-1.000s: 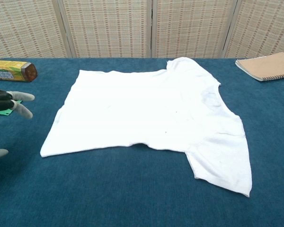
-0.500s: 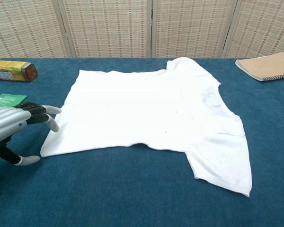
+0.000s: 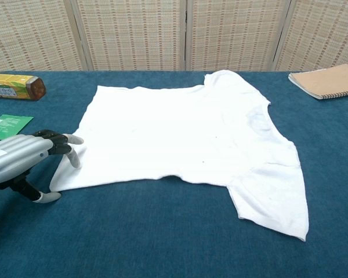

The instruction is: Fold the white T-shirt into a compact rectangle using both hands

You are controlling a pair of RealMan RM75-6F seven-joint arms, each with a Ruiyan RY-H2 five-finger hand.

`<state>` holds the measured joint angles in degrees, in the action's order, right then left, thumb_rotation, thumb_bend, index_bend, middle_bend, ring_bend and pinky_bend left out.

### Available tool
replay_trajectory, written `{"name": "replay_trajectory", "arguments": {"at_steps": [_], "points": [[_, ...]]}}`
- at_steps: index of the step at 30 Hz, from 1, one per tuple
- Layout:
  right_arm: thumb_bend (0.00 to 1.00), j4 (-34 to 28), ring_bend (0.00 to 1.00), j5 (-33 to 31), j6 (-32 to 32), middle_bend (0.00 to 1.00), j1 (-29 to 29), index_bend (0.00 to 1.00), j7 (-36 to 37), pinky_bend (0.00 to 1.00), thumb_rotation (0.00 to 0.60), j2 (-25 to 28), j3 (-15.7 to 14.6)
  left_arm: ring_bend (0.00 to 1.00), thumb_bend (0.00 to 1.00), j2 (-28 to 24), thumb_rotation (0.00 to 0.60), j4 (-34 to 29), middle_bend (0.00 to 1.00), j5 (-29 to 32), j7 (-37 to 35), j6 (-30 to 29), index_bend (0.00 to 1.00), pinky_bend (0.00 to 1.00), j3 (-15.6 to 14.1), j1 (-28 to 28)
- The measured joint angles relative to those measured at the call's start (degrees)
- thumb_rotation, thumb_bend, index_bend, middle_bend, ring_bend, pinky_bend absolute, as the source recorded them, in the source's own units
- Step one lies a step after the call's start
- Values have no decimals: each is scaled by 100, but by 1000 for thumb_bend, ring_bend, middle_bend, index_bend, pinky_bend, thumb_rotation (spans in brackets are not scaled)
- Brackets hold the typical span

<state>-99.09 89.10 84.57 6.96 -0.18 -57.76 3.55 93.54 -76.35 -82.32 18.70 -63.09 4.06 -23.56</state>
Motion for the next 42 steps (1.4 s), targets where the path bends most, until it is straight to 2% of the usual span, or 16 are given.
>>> {"name": "replay_trajectory", "arguments": {"at_steps": [5,23,28,33,42], "points": [[328,15,204,-20,7,332,-17,401,15,204,600,-4,-1,118,259,95,600,130,133,95,-71,-4,453,12,32,-39],[329,72,204,-118,-111,332,15,401,15,204,600,-41,17,128,408,218,600,376,158,62,-541,-307,500,12,23,-69],[328,72,204,-133,-156,332,35,401,9,204,600,-46,21,128,524,195,600,392,158,-18,-686,-404,505,12,-50,-35],[329,69,204,-146,-188,332,49,401,-3,204,600,-60,20,135,575,250,600,517,169,-12,-798,-394,543,12,-75,-35],[328,-11,204,-98,-229,332,80,401,-77,204,600,-8,12,162,581,303,600,612,217,-74,-1084,-482,658,14,-84,-40]]}}
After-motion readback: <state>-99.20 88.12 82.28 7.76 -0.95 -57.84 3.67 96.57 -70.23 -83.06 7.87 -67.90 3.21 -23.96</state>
